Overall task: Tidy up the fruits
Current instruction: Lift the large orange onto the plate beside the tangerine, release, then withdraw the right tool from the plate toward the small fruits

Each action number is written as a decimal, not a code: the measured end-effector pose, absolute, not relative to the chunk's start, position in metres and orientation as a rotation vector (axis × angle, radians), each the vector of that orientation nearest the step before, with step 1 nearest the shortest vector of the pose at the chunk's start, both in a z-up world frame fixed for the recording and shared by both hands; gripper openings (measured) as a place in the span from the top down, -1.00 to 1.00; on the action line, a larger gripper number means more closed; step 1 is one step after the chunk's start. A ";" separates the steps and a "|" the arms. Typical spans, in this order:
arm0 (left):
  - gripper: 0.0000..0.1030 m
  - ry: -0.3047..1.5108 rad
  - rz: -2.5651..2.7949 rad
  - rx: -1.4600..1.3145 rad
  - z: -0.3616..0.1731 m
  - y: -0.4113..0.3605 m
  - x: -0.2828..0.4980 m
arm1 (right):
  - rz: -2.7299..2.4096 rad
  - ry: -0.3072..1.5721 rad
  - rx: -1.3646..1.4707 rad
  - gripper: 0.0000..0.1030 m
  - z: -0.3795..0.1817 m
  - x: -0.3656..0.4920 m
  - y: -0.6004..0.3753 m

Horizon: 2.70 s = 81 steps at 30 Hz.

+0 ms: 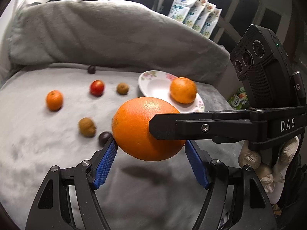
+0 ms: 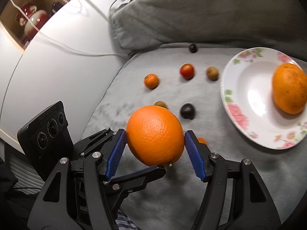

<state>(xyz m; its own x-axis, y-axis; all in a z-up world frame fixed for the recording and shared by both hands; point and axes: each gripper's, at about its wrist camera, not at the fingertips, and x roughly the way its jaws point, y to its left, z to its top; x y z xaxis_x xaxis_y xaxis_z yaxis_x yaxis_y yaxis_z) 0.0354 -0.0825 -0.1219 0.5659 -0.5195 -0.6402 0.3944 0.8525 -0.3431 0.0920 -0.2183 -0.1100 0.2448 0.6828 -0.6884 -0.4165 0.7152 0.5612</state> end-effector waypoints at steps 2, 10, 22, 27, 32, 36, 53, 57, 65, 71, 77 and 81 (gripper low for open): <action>-0.41 0.803 -0.558 -0.161 -0.120 -0.091 0.040 | 0.747 1.079 0.296 -0.28 -0.108 0.094 -0.227; -0.41 0.815 -0.614 -0.153 -0.118 -0.114 0.057 | 0.673 1.060 0.346 -0.28 -0.106 0.104 -0.258; -0.41 0.844 -0.644 -0.153 -0.120 -0.131 0.079 | 0.611 1.073 0.422 -0.28 -0.115 0.123 -0.283; -0.41 0.849 -0.644 -0.153 -0.121 -0.138 0.085 | 0.588 1.078 0.463 -0.28 -0.118 0.129 -0.291; -0.29 0.807 -0.611 -0.154 -0.113 -0.133 0.088 | 0.570 1.005 0.470 -0.28 -0.103 0.128 -0.304; -0.29 0.764 -0.582 -0.148 -0.101 -0.124 0.088 | 0.541 0.942 0.478 -0.28 -0.086 0.125 -0.319; -0.33 0.685 -0.478 -0.123 -0.082 -0.084 0.076 | 0.471 0.817 0.407 -0.67 -0.058 0.097 -0.331; -0.33 0.663 -0.445 -0.128 -0.081 -0.069 0.074 | 0.473 0.797 0.370 -0.67 -0.056 0.089 -0.326; -0.33 0.650 -0.358 -0.154 -0.082 -0.029 0.071 | 0.475 0.772 0.311 -0.67 -0.056 0.076 -0.314; -0.33 0.681 -0.302 -0.179 -0.093 -0.002 0.069 | 0.482 0.773 0.250 -0.67 -0.060 0.069 -0.300; -0.28 0.731 -0.300 -0.210 -0.110 0.007 0.070 | 0.509 0.787 0.179 -0.67 -0.069 0.061 -0.282; -0.20 0.772 -0.320 -0.221 -0.121 0.004 0.073 | 0.529 0.813 0.132 -0.67 -0.078 0.056 -0.270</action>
<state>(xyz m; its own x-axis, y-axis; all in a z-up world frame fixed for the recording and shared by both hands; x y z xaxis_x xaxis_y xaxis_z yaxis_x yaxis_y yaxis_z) 0.0735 0.0041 -0.1214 0.6719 -0.3619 -0.6462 0.2015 0.9289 -0.3106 0.0562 -0.2696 -0.0779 0.5658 0.4977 -0.6574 -0.3986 0.8630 0.3103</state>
